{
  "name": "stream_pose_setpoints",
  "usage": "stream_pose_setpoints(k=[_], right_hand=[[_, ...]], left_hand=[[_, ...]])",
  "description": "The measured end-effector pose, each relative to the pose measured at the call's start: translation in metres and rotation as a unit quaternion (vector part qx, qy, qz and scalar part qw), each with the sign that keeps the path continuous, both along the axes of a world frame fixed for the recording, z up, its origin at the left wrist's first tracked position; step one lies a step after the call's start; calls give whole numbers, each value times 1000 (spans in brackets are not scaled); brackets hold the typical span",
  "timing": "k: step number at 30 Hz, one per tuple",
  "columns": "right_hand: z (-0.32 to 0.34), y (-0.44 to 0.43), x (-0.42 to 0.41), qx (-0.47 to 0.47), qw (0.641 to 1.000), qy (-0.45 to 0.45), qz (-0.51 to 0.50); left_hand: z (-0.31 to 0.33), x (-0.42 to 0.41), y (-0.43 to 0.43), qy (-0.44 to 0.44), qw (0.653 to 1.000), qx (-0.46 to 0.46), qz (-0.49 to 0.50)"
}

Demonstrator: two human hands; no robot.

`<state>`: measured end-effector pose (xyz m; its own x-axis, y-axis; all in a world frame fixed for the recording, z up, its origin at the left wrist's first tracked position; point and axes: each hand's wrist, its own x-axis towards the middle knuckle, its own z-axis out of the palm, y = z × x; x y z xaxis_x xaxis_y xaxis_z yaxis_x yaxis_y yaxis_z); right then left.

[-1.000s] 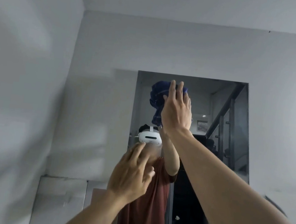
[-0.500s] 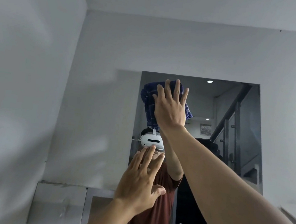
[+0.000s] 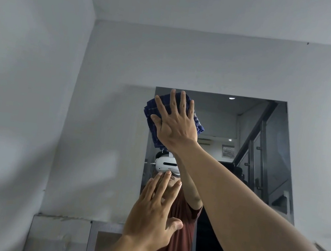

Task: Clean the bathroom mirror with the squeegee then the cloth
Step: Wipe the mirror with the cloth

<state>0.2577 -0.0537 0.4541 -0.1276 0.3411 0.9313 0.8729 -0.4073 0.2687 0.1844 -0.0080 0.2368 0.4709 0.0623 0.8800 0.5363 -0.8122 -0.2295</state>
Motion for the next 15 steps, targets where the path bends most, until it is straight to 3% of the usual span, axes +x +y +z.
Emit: stream_pose_setpoints(k=[15], right_hand=[[36,-8,10,68,992,107,16]], left_hand=[[-1,0,1,-6,1000,4,-13]])
